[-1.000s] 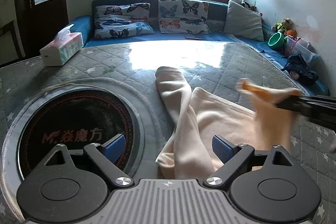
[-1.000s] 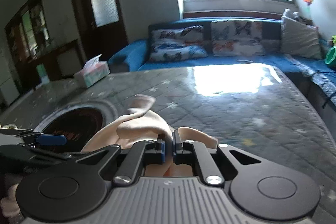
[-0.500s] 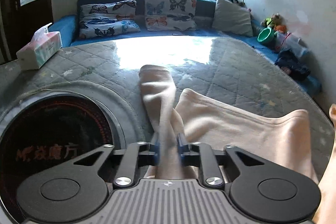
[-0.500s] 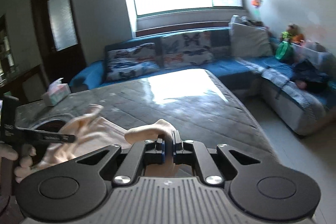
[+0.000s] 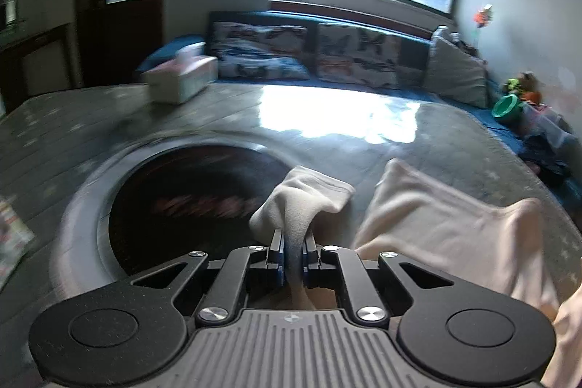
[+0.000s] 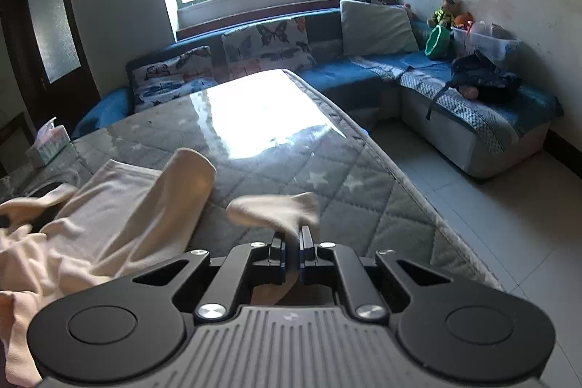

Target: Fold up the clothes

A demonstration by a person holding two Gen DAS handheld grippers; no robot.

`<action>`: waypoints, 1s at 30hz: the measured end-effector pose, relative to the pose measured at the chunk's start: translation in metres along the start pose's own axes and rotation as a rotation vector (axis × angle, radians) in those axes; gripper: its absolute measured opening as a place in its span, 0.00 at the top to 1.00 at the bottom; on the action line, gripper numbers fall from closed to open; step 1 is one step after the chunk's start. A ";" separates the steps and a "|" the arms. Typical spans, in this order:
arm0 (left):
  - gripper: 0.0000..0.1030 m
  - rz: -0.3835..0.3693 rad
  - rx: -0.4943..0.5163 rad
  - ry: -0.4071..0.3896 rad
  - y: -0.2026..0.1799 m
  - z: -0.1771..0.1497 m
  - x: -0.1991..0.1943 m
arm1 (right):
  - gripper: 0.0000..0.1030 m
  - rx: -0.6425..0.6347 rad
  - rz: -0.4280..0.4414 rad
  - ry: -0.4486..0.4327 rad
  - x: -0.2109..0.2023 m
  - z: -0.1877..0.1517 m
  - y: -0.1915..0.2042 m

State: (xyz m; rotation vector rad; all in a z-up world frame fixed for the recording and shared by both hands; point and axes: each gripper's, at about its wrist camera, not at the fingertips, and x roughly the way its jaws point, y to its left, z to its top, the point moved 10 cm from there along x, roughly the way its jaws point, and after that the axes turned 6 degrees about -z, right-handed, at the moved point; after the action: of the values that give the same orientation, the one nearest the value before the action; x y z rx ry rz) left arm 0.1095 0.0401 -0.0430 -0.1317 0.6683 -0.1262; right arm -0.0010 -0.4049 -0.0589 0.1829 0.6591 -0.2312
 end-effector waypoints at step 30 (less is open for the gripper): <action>0.49 0.012 -0.016 0.029 0.028 -0.016 -0.060 | 0.79 -0.086 0.106 0.013 0.001 0.018 0.038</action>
State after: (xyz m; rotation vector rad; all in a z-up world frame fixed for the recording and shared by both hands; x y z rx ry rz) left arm 0.0551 0.0759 -0.0233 -0.1411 0.6989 -0.1118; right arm 0.0208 -0.3732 -0.0422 0.1363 0.6691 -0.0992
